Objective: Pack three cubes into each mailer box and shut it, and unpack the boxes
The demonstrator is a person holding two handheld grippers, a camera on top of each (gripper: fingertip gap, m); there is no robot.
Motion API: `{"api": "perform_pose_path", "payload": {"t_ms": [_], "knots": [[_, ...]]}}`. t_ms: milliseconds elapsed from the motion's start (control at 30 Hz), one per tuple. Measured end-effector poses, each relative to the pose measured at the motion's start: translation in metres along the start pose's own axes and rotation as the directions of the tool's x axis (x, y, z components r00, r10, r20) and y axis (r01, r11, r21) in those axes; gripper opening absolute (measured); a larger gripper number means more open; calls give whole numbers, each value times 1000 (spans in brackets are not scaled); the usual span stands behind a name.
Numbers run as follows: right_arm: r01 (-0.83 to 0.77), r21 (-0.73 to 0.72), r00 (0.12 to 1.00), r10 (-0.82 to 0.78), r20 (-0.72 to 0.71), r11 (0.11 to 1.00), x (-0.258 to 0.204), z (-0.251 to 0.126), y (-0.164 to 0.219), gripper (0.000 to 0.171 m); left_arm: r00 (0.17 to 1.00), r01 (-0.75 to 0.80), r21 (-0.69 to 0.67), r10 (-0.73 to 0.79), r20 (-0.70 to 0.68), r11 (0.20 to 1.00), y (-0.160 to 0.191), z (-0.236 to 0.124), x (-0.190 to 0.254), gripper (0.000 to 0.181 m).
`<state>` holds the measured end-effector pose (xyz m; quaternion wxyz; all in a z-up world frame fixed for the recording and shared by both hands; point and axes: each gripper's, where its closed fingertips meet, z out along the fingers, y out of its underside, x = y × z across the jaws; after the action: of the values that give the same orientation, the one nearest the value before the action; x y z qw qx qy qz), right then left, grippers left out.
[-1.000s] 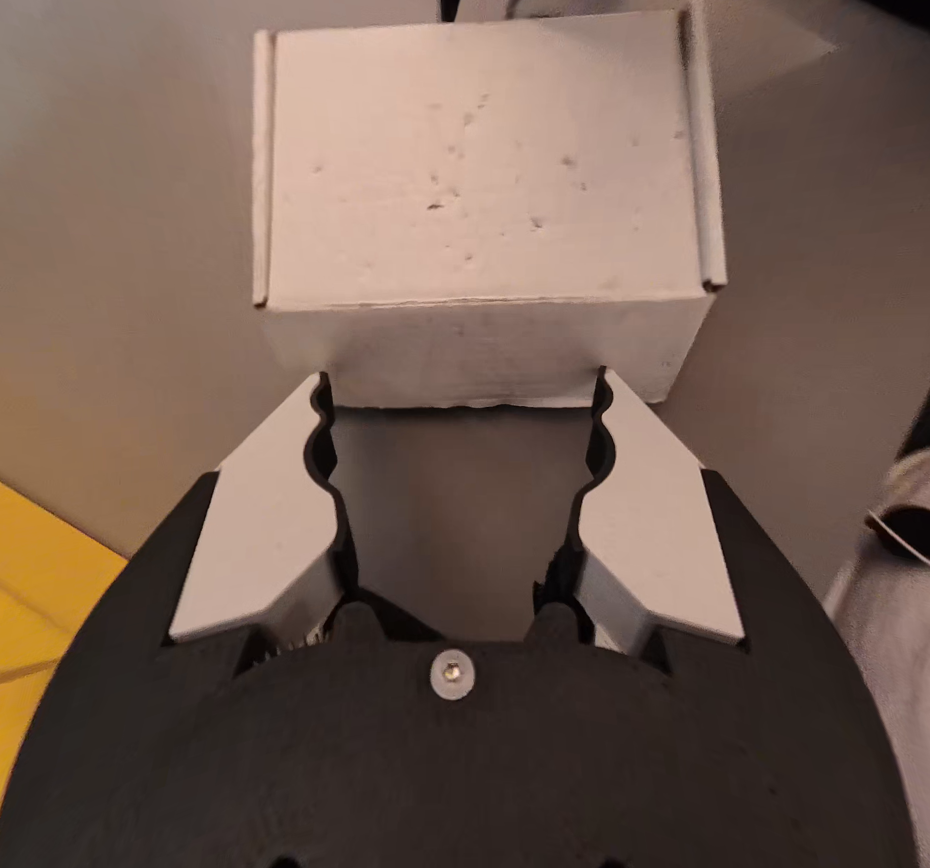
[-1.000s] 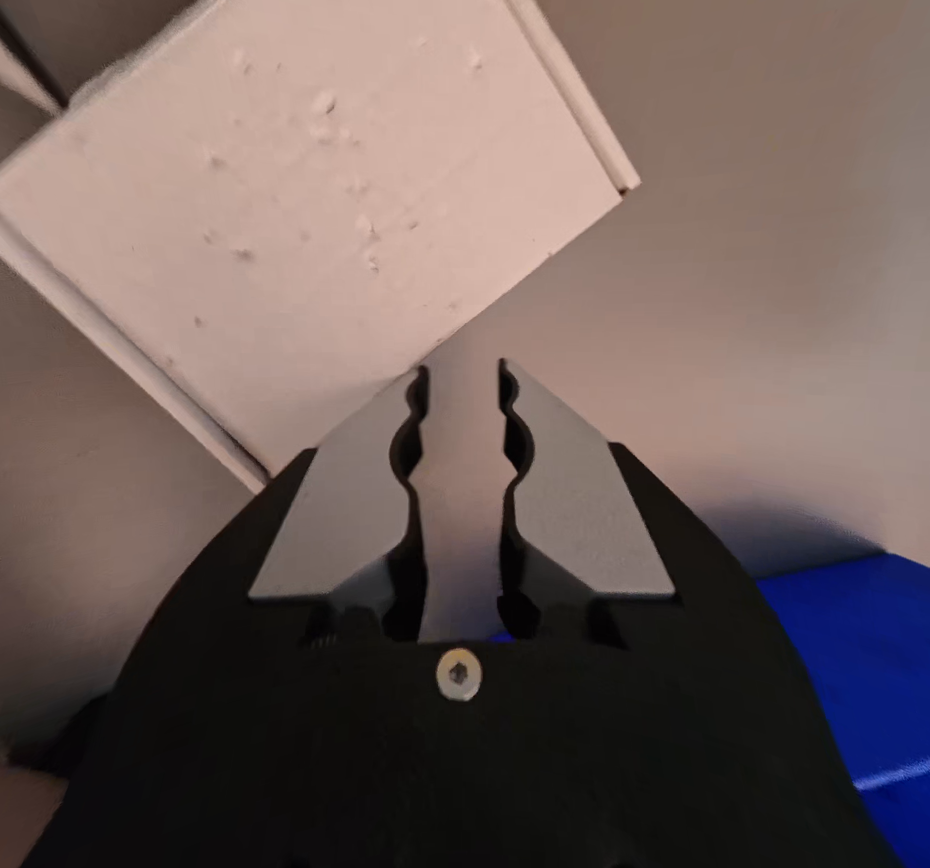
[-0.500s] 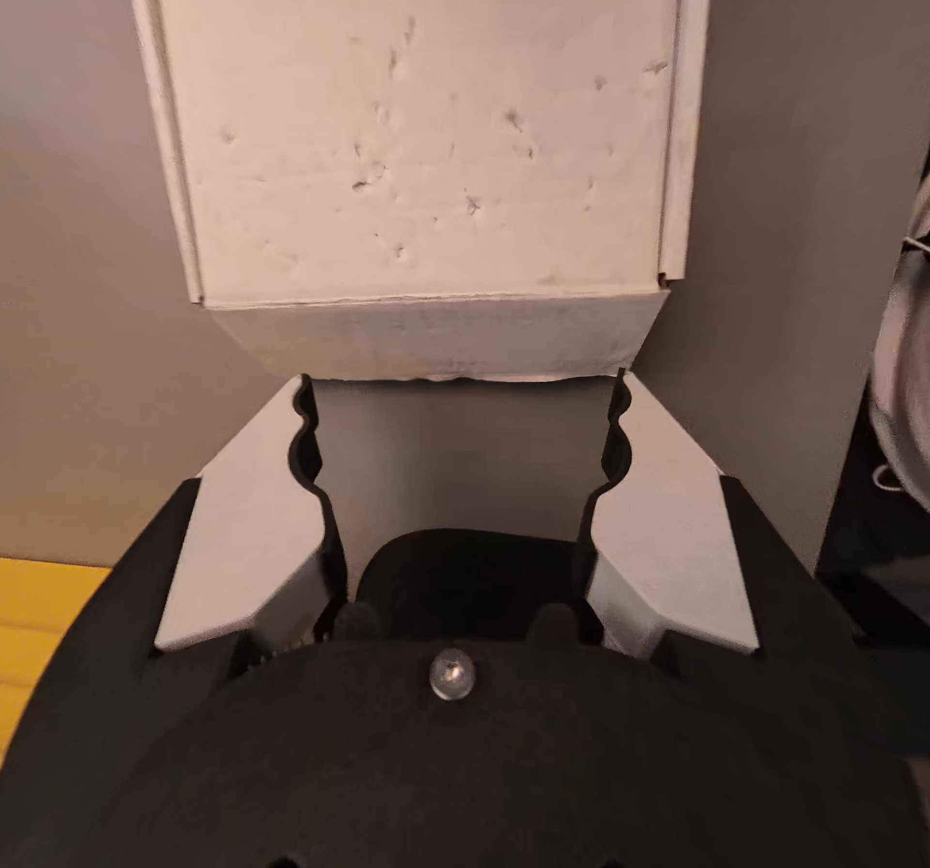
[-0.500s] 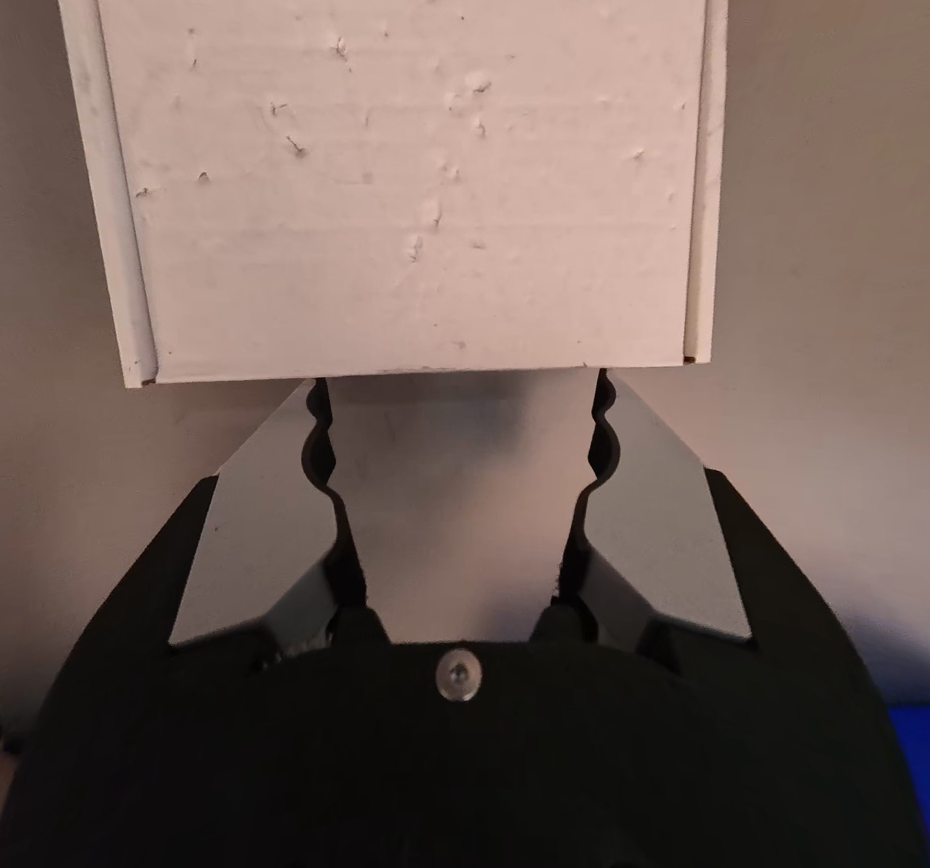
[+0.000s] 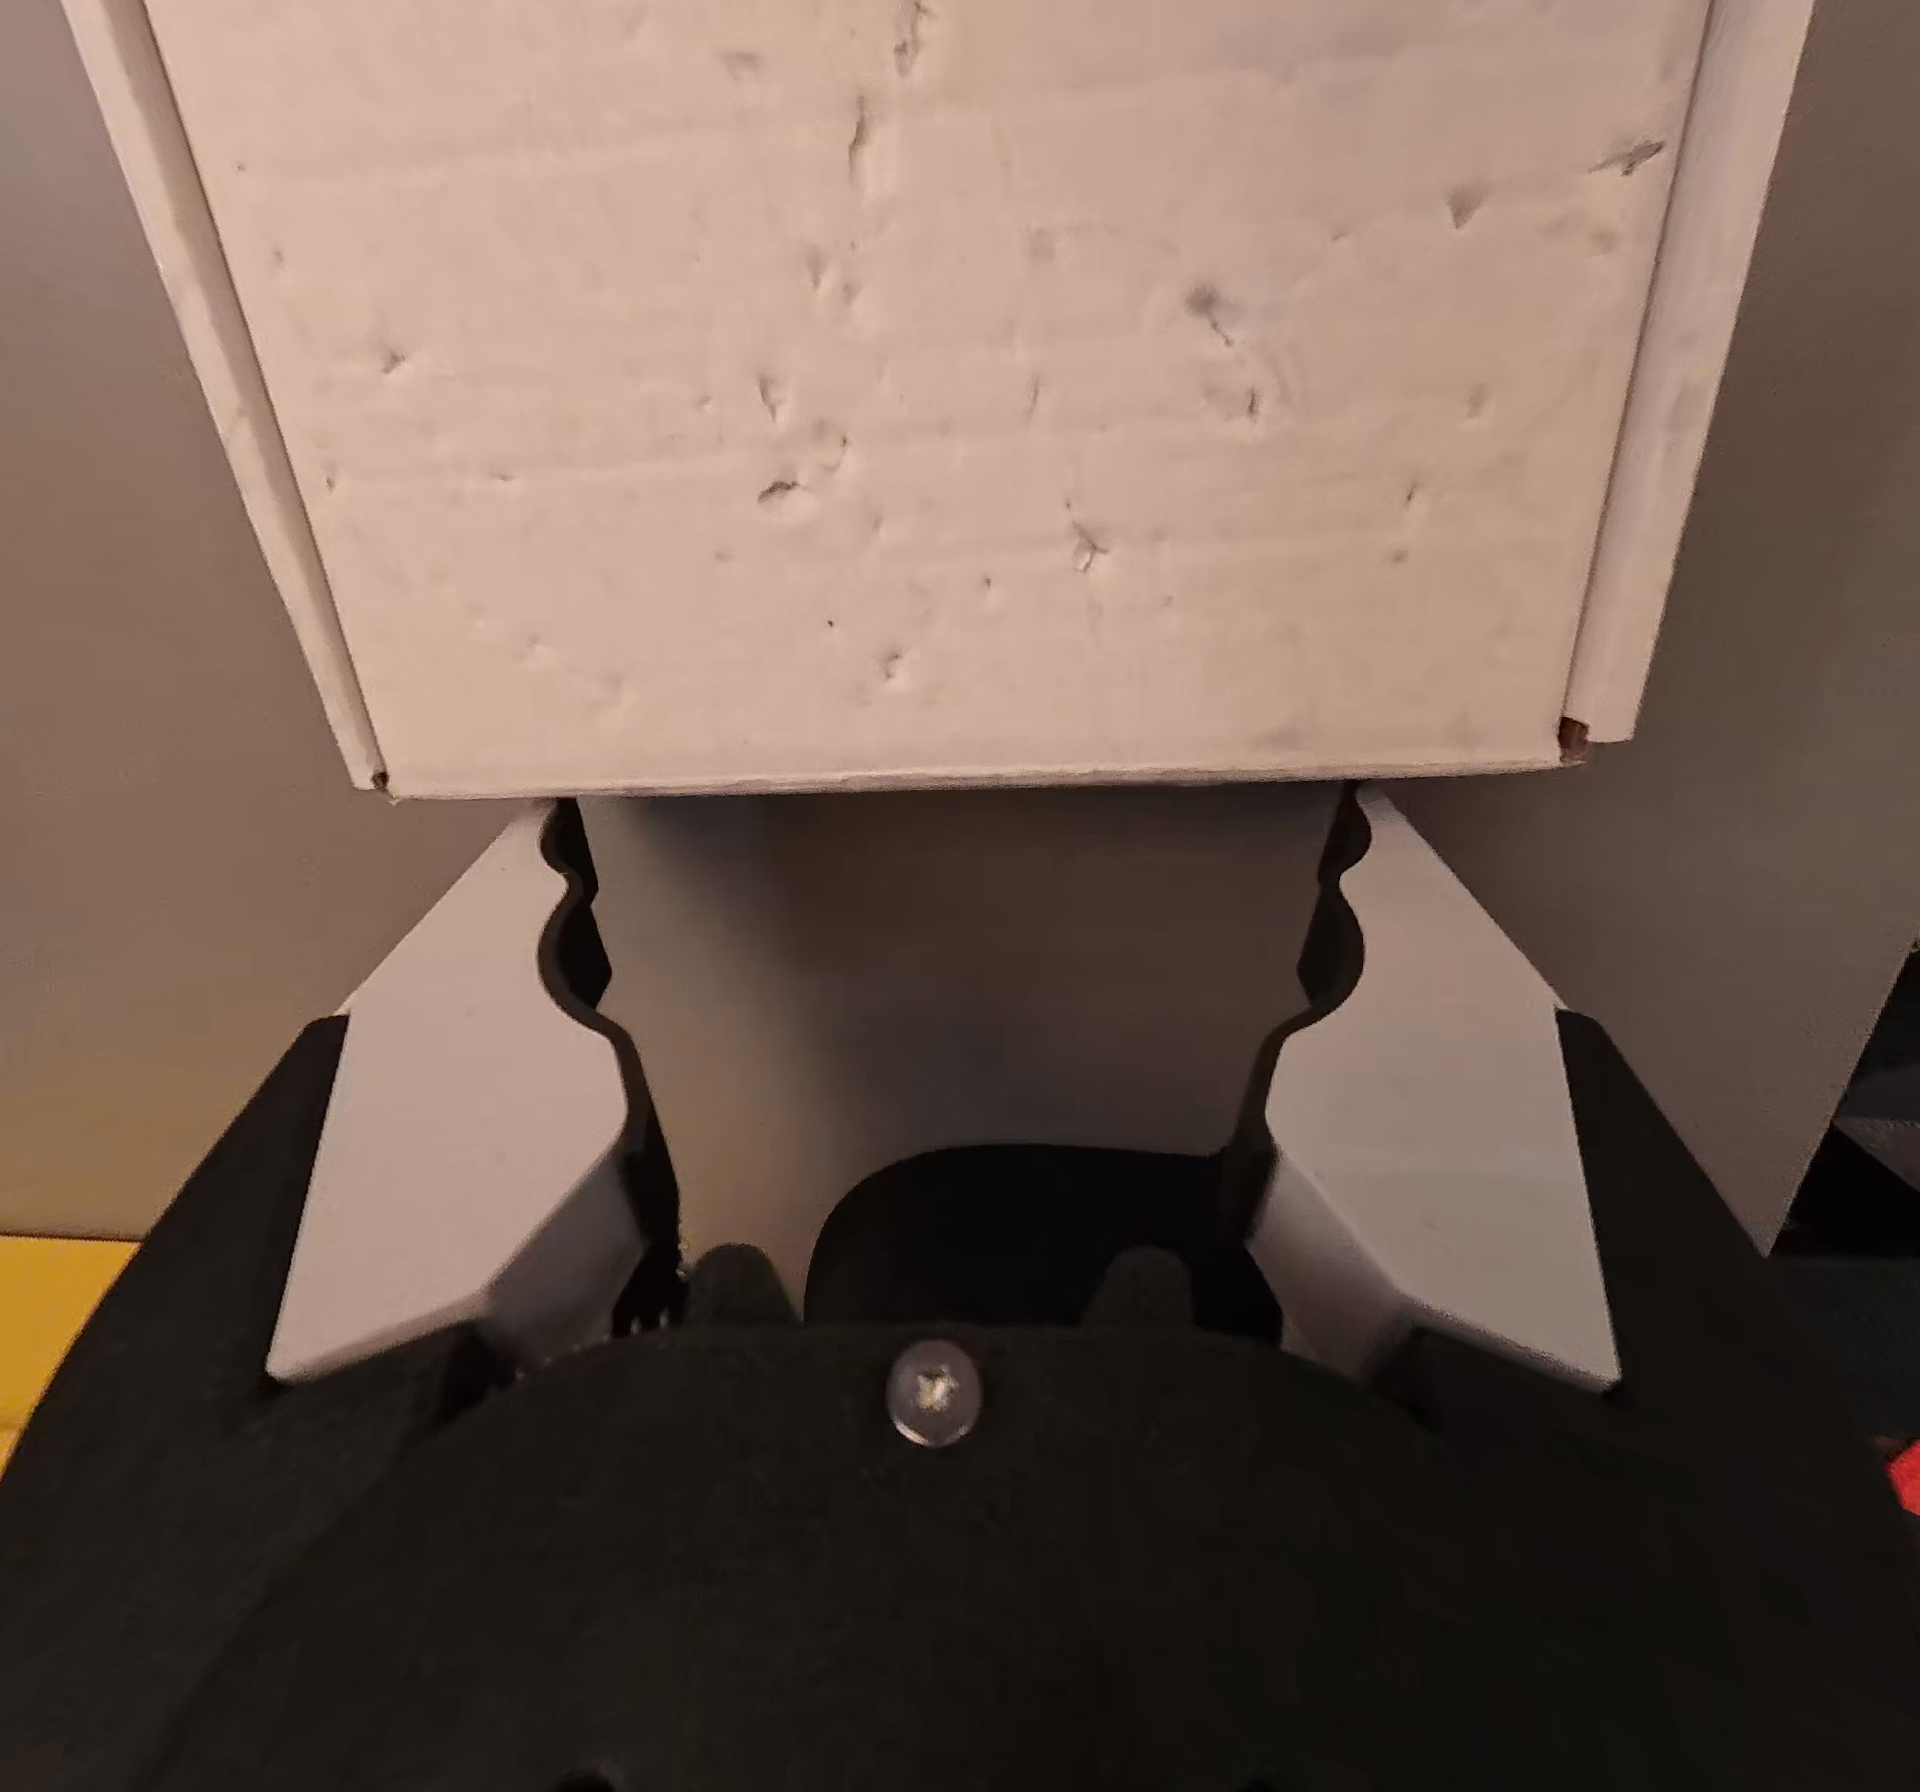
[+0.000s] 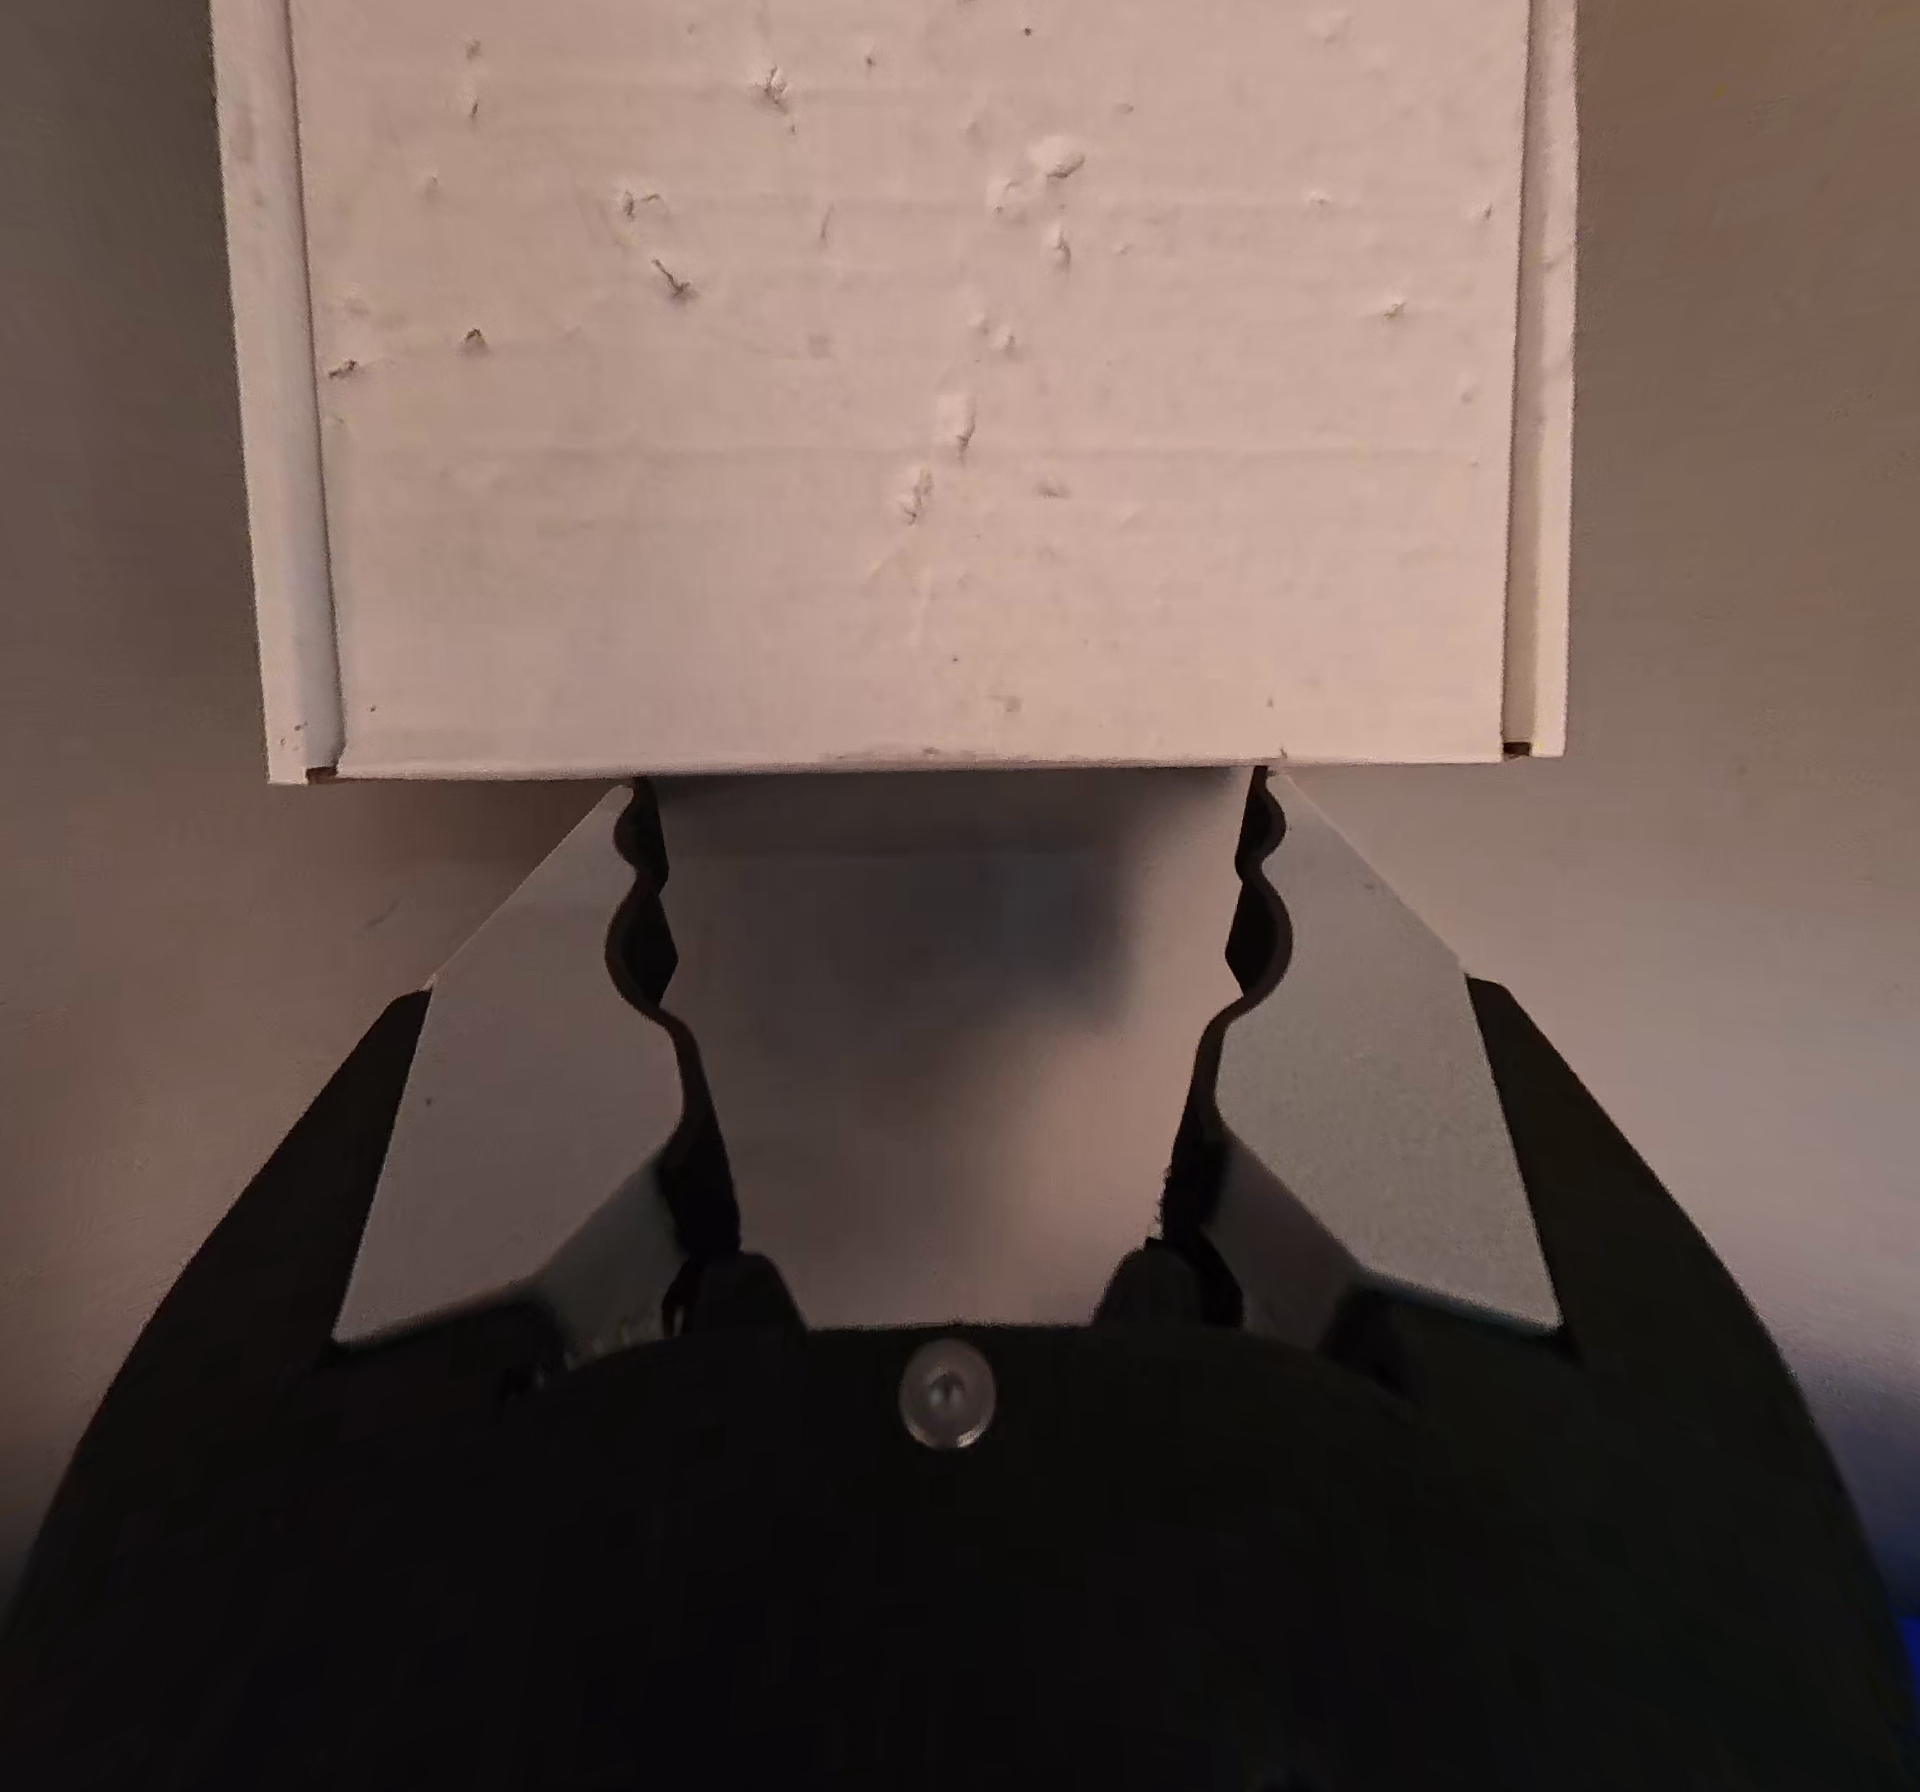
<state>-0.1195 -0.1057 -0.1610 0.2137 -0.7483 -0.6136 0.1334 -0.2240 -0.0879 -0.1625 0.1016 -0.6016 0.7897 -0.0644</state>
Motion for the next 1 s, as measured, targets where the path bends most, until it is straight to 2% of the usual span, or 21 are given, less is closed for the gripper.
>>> {"api": "perform_pose_path", "payload": {"t_ms": [367, 700, 767, 833, 867, 933, 1000], "knots": [[-15, 53, 1000, 15, 7, 998, 2, 2, -3, 109, 998, 53, 209, -55, 4, 977, -10, 5, -2, 136], [4, 53, 1000, -5, 12, 999, 3, 2, -3, 109, 997, 71, 199, -69, -14, 977, -11, 6, 0, 136], [-48, -22, 997, 46, -66, 999, 13, -5, 9, 108, 994, 105, 217, -108, 3, 971, -12, 5, 0, 129], [-106, -117, 965, 73, -253, 987, 34, -29, 27, 106, 981, 174, 237, -188, 39, 956, -13, 4, -2, 128], [-146, -121, 940, 99, -327, 982, 41, -44, 33, 103, 970, 213, 250, -235, 60, 945, -11, 4, -3, 132], [-254, 15, 896, 242, -372, 967, 43, -70, 27, 100, 931, 299, 302, -346, 117, 905, -10, 0, -11, 148], [-360, 225, 841, 419, -342, 906, 43, -91, 9, 99, 881, 371, 353, -446, 158, 859, -14, -3, -17, 158]]}}
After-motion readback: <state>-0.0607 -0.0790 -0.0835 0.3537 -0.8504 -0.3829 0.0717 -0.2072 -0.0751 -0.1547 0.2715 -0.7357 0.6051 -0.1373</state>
